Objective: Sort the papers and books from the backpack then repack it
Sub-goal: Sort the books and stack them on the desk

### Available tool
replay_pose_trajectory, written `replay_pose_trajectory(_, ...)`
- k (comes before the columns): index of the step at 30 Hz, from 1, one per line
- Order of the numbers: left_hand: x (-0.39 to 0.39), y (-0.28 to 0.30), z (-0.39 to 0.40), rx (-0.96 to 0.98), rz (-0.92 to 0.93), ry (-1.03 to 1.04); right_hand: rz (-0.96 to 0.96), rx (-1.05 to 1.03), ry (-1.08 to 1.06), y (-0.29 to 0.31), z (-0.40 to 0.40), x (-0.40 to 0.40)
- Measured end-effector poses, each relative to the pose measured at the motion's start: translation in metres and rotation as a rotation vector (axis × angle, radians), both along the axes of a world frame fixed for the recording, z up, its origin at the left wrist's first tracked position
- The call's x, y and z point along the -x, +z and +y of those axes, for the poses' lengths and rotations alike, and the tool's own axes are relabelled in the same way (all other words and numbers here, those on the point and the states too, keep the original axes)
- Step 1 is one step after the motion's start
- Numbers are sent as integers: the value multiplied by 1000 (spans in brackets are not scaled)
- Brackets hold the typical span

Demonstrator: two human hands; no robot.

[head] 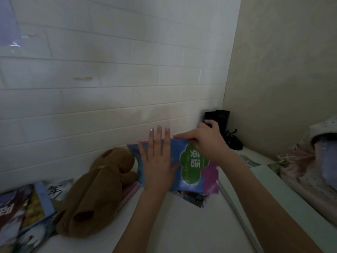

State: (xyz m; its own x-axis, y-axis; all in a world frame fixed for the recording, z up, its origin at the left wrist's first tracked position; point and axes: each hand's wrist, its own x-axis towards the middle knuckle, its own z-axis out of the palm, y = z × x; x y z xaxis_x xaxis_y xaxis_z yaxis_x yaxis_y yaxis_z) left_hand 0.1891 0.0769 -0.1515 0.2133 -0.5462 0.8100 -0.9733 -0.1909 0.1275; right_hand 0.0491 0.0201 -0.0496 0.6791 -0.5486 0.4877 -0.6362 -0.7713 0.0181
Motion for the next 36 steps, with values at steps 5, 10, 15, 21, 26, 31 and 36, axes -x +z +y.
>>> replay_pose_trajectory(5,-28,15,11,151,85,-100,-104,233,187,-14,3,-8)
replay_pose_trajectory(10,-33,25,21,238,251,-174,-697,182,-138,-43,-5,11)
replay_pose_trajectory(15,-17,47,29,412,708,-494,-1332,-843,135,-55,-6,17)
replay_pose_trajectory(21,-7,38,25,257,1309,-894,-1049,-756,148,-65,-9,28)
replay_pose_trajectory(26,4,27,20,346,1213,-858,-1156,-644,169,-82,-4,19)
replay_pose_trajectory(31,2,4,17,142,1181,-718,-1247,-700,116,-104,5,16)
replay_pose_trajectory(36,5,-20,10,33,1148,-614,-1213,-656,67,-106,4,10)
